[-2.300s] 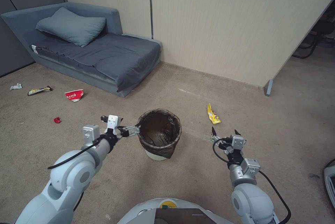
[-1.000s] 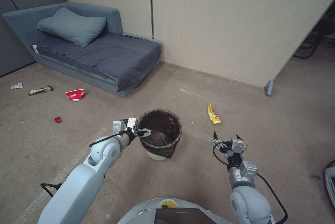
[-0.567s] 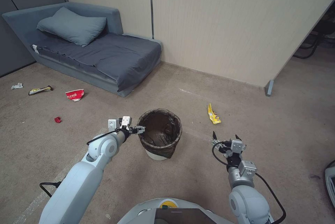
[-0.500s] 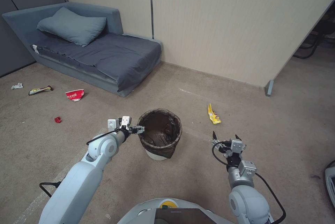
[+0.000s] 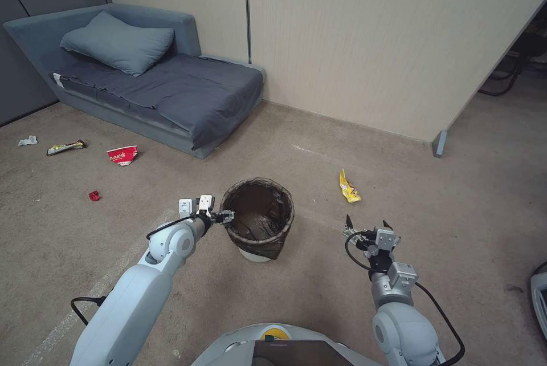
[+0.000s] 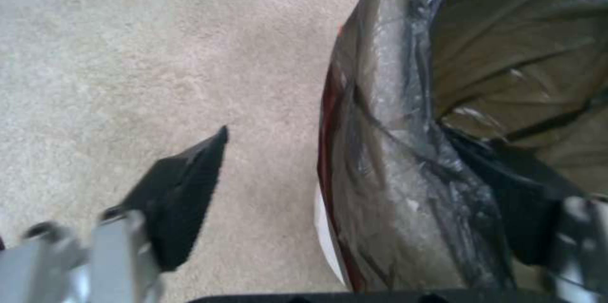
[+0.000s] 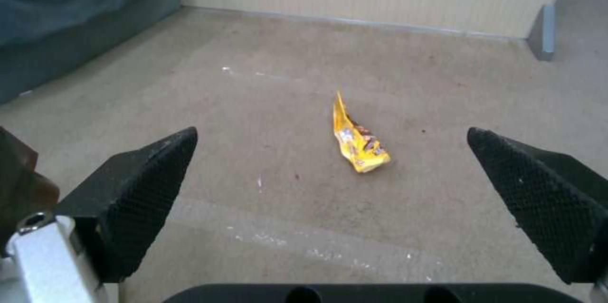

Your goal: Pick up the trash bin, then pick up the garbage from the floor and place it into the trash bin.

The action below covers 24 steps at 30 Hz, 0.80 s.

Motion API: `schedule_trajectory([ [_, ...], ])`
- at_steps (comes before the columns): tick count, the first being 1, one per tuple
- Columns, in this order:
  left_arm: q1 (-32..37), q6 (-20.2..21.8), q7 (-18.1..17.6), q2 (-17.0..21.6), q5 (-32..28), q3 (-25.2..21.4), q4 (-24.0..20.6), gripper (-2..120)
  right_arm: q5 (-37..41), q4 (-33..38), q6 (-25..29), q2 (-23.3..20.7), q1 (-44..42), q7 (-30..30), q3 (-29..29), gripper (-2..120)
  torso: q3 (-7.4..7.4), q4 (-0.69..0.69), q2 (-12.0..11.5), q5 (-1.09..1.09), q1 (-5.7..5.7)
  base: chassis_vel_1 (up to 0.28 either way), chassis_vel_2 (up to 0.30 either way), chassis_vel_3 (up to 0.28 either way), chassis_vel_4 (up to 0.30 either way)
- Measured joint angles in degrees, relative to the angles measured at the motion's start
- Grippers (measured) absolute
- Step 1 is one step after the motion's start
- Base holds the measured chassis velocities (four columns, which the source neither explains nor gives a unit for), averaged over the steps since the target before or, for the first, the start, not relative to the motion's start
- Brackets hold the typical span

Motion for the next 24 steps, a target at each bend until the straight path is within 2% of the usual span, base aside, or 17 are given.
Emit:
schedule_trajectory([
  [1, 0.1, -0.1, -0.1, 0.0, 0.0, -0.1, 0.3, 74, 0.0, -0.1, 0.0, 0.1, 0.1, 0.0, -0.1, 100, 0.0, 0.0, 0.0, 0.01, 0.0, 0.0, 0.0, 0.0, 0.0],
  [5, 0.4, -0.1, -0.2, -0.1, 0.0, -0.2, 0.7, 65, -0.1, -0.2, 0.0, 0.1, 0.2, 0.0, -0.2, 100, -0.01, 0.01, 0.0, 0.03, 0.0, 0.0, 0.0, 0.0, 0.0],
  [9, 0.7, -0.2, -0.6, -0.2, 0.0, 0.0, 0.9, 46, -0.2, -0.5, 0.1, 0.1, 0.3, 0.0, -0.3, 100, -0.01, 0.02, 0.0, 0.04, 0.0, 0.0, 0.0, 0.0, 0.0],
  [10, 0.7, -0.2, -0.6, -0.2, 0.0, 0.0, 0.9, 46, -0.2, -0.5, 0.1, 0.1, 0.3, 0.0, -0.3, 100, -0.01, 0.02, 0.0, 0.04, 0.0, 0.0, 0.0, 0.0, 0.0],
  [13, 0.6, -0.2, -0.9, -0.2, -0.1, 0.3, 0.9, 31, -0.3, -0.5, 0.2, 0.1, 0.3, 0.0, -0.3, 100, -0.01, 0.0, 0.0, 0.03, 0.0, 0.0, 0.0, 0.0, 0.0],
  [14, 0.6, -0.2, -0.9, -0.2, -0.1, 0.3, 0.9, 31, -0.3, -0.5, 0.2, 0.1, 0.3, 0.0, -0.3, 100, -0.01, 0.0, 0.0, 0.03, 0.0, 0.0, 0.0, 0.0, 0.0],
  [17, 0.6, -0.2, -1.1, -0.3, -0.1, 0.6, 0.9, 17, -0.4, -0.5, 0.2, 0.0, 0.3, 0.0, -0.3, 100, -0.01, 0.0, 0.0, 0.01, -0.01, 0.0, 0.0, 0.0, 0.0],
  [20, 0.6, -0.2, -1.1, -0.4, -0.1, 0.8, 0.9, 12, -0.5, -0.5, 0.3, 0.0, 0.3, 0.0, -0.3, 100, -0.01, 0.0, 0.0, 0.01, 0.0, 0.0, 0.0, 0.0, 0.0],
  [21, 0.7, -0.2, -1.1, -0.5, -0.2, 0.9, 0.9, 4, -0.6, -0.5, 0.3, 0.0, 0.3, 0.0, -0.3, 100, -0.01, 0.0, 0.0, 0.01, -0.01, 0.0, 0.0, 0.0, 0.0],
  [24, 0.8, -0.2, -1.2, -0.7, -0.2, 1.0, 1.0, 4, -0.7, -0.6, 0.4, 0.0, 0.3, 0.0, -0.3, 100, -0.01, 0.0, 0.0, 0.0, -0.01, 0.0, 0.0, 0.0, 0.0],
])
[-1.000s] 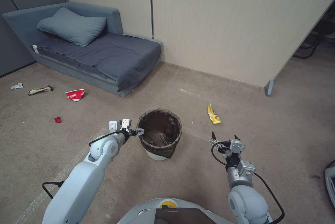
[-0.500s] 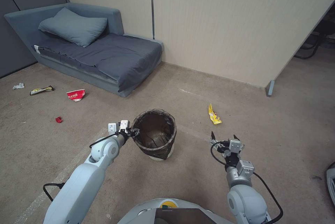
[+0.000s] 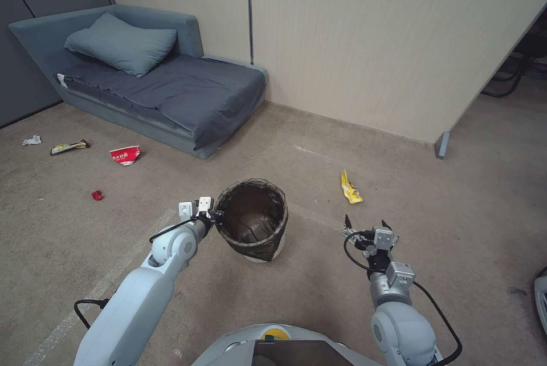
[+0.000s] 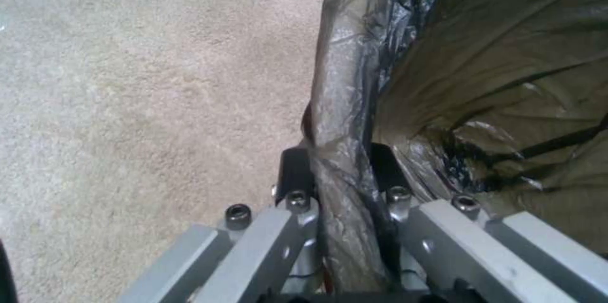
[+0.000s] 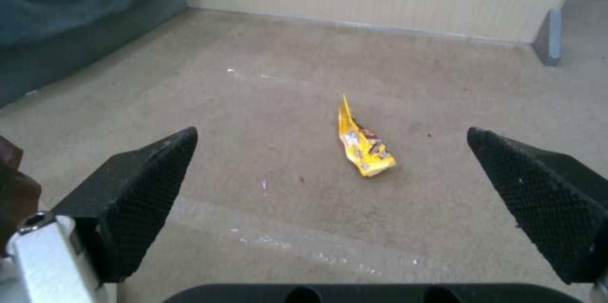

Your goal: Pick up the trash bin, then pick up the garbage from the floor and place it into the trash bin.

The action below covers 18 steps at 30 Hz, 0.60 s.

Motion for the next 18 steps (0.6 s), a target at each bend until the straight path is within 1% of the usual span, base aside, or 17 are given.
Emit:
schedule_trajectory([
  [5, 0.3, 0.0, 0.0, 0.1, 0.0, -0.2, -0.1, 4, -0.1, -0.1, 0.0, 0.0, 0.0, 0.0, 0.0, 100, 0.0, 0.0, 0.0, 0.0, 0.0, 0.0, 0.0, 0.0, 0.0],
  [10, 1.4, 0.2, -0.2, 0.3, 0.3, -1.3, -2.1, 4, -0.1, -0.2, 0.0, -0.1, 0.0, 0.0, 0.1, 100, 0.04, -0.02, 0.0, -0.09, 0.01, 0.0, 0.0, 0.0, 0.0],
  [12, 2.2, 0.5, -0.3, 0.7, 0.6, -1.7, -4.2, 3, -0.1, -0.2, 0.0, -0.2, 0.1, 0.0, 0.2, 100, 0.06, -0.02, 0.0, -0.14, 0.01, 0.0, 0.0, 0.0, 0.0],
  [13, 2.6, 0.7, -0.3, 1.0, 0.9, -2.2, -6.1, 3, -0.1, -0.3, 0.0, -0.3, 0.2, 0.0, 0.2, 100, 0.06, -0.03, 0.0, -0.11, 0.01, 0.0, 0.0, 0.0, 0.0],
  [14, 2.6, 0.7, -0.3, 1.0, 0.9, -2.2, -6.1, 3, -0.1, -0.3, 0.0, -0.3, 0.2, 0.0, 0.2, 100, 0.06, -0.03, 0.0, -0.11, 0.01, 0.0, 0.0, 0.0, 0.0],
  [15, 2.9, 0.7, -0.3, 1.2, 1.0, -2.6, -7.2, 0, -0.1, -0.3, 0.0, -0.3, 0.2, 0.0, 0.1, 100, 0.06, -0.03, 0.0, -0.06, 0.01, 0.0, 0.0, 0.0, 0.0],
  [16, 3.5, 0.7, -0.4, 1.6, 1.5, -3.5, -9.8, 0, -0.1, -0.3, 0.0, -0.3, 0.3, 0.0, 0.1, 100, 0.05, 0.01, 0.0, -0.02, 0.01, 0.0, 0.0, 0.0, 0.0],
  [17, 3.5, 0.7, -0.4, 1.6, 1.5, -3.5, -9.8, 0, -0.1, -0.3, 0.0, -0.3, 0.3, 0.0, 0.1, 100, 0.05, 0.01, 0.0, -0.02, 0.01, 0.0, 0.0, 0.0, 0.0],
  [18, 4.0, 0.7, -0.4, 1.8, 1.9, -4.1, -11.4, 0, -0.1, -0.3, 0.0, -0.3, 0.3, 0.0, 0.1, 100, 0.04, 0.0, 0.0, -0.03, 0.01, 0.0, 0.0, 0.0, 0.0],
])
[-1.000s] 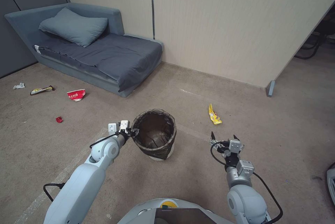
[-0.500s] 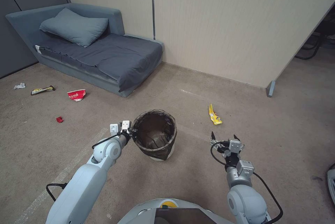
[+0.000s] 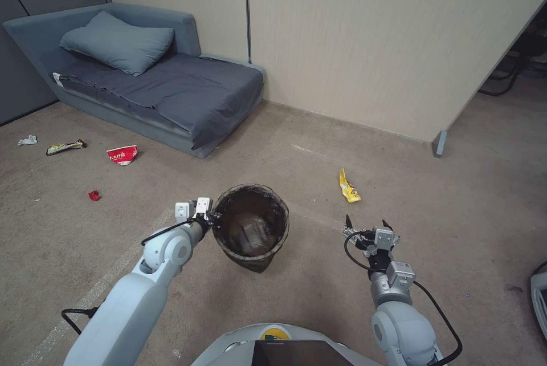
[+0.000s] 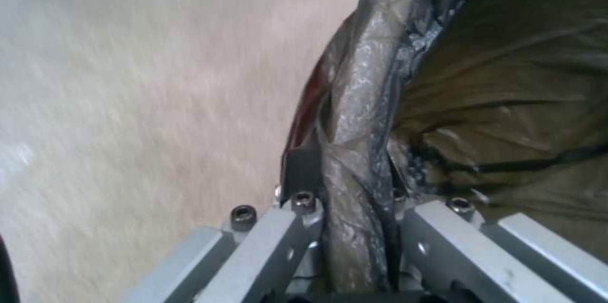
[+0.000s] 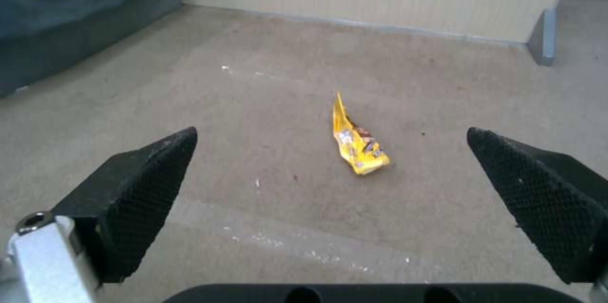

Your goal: Pick up the trash bin, then pick up the garbage from the floor and place it into the trash bin.

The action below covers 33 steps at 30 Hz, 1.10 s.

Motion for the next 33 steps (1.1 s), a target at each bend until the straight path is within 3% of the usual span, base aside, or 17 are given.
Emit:
schedule_trajectory([
  [2, 0.6, 0.0, 0.3, 0.3, 0.4, -0.9, -2.5, 0, 0.0, 0.1, 0.0, 0.0, 0.0, 0.0, 0.0, 100, -0.01, 0.0, 0.0, 0.0, 0.0, 0.0, 0.0, 0.0, 0.0],
  [5, 2.2, 0.0, 1.8, 1.5, 2.2, -4.0, -10.1, 0, 0.0, 0.4, -0.1, -0.3, -0.1, 0.0, 0.0, 100, -0.02, -0.01, 0.0, 0.01, 0.0, 0.0, 0.0, 0.0, 0.0],
  [6, 2.2, 0.0, 1.8, 1.5, 2.2, -4.0, -10.1, 0, 0.0, 0.4, -0.1, -0.3, -0.1, 0.0, 0.0, 100, -0.02, -0.01, 0.0, 0.01, 0.0, 0.0, 0.0, 0.0, 0.0],
  [9, 4.5, -0.1, 3.3, 2.9, 4.2, -8.5, -17.4, 0, 0.0, 0.9, -0.1, -0.5, -0.2, 0.0, 0.2, 100, -0.03, 0.0, 0.0, 0.01, 0.0, 0.0, 0.0, 0.0, 0.0],
  [18, 9.7, -0.2, 4.4, 4.7, 7.8, -14.2, -26.1, 0, -0.1, 1.6, -0.1, -0.6, -0.3, -0.2, 0.2, 100, -0.03, 0.0, 0.0, 0.01, 0.0, 0.0, 0.0, 0.0, 0.0],
  [23, 12.6, -0.3, 6.0, 3.5, 13.9, -15.0, -29.8, 0, -0.3, 2.1, -0.1, -0.6, -0.4, -0.2, 0.2, 100, -0.03, -0.01, 0.0, 0.02, 0.0, 0.0, 0.0, 0.0, 0.0],
  [33, 15.0, -0.3, 6.3, 2.8, 15.4, -17.9, -29.8, 0, -0.4, 3.2, 0.8, -0.6, -1.7, -0.5, 1.1, 100, -0.03, -0.01, 0.0, 0.01, 0.0, 0.0, 0.0, 0.0, 0.0],
])
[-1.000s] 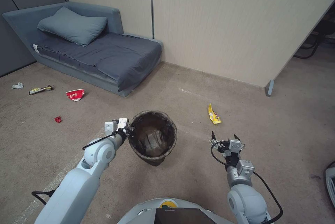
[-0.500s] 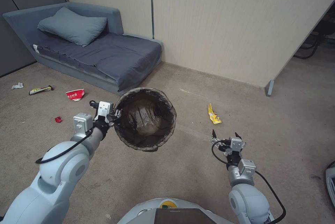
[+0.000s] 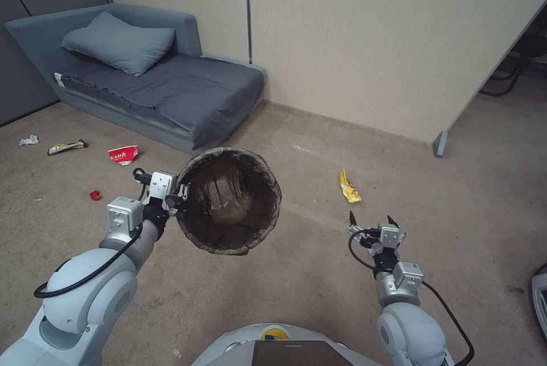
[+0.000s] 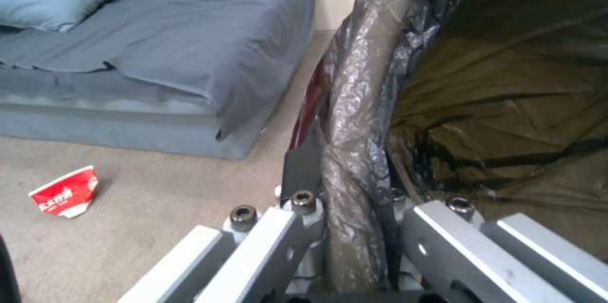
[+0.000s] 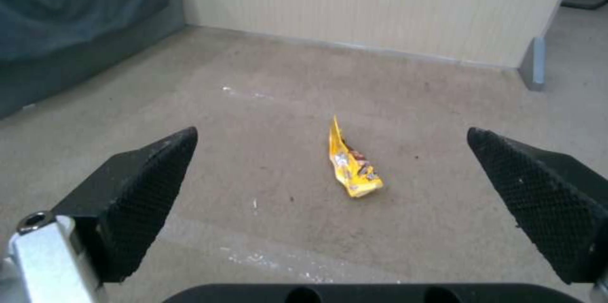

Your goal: Pick up the trash bin, then pick up the garbage from the floor and place it into the trash bin.

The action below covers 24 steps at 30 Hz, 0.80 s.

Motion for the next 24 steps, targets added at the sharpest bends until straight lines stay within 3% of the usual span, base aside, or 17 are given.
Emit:
schedule_trajectory([
  [24, -0.7, -0.1, -1.0, -0.9, 0.2, 1.1, 0.3, 0, -1.1, 0.6, 1.6, 0.7, -0.6, -1.0, -0.5, 100, 0.0, 0.0, 0.0, 0.0, 0.0, 0.0, 0.0, 0.0, 0.0],
])
